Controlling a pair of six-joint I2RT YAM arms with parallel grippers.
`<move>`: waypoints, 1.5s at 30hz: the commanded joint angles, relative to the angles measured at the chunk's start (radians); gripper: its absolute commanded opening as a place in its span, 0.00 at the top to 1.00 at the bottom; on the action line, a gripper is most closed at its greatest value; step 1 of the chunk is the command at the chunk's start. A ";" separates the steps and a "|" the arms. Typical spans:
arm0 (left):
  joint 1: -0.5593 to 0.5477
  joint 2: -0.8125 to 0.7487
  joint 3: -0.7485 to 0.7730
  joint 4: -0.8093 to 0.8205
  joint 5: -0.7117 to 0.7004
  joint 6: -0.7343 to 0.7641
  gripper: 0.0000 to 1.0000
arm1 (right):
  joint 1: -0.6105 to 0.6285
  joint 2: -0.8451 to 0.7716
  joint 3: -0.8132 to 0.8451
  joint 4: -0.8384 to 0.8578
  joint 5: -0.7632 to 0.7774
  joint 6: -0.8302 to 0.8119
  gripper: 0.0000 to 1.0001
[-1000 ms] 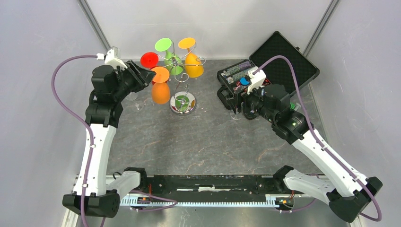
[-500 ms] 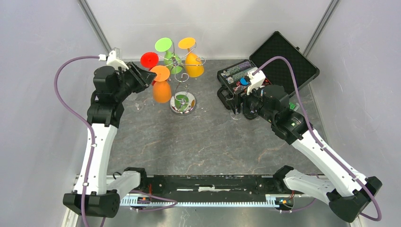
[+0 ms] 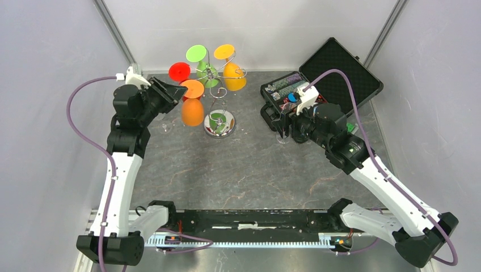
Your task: Take the wine glass off the wine glass rack
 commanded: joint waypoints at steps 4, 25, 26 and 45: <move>0.001 -0.062 -0.041 0.100 -0.050 -0.147 0.66 | -0.003 -0.032 -0.024 0.036 0.041 0.017 0.33; 0.001 -0.008 -0.113 0.227 -0.011 -0.325 0.67 | -0.003 -0.071 -0.052 0.033 0.079 0.010 0.33; 0.001 -0.010 -0.114 0.230 -0.006 -0.332 0.67 | -0.003 -0.071 -0.052 0.033 0.081 0.010 0.33; 0.001 -0.021 -0.071 0.152 -0.015 -0.269 0.98 | -0.003 -0.069 -0.051 0.039 0.075 0.017 0.34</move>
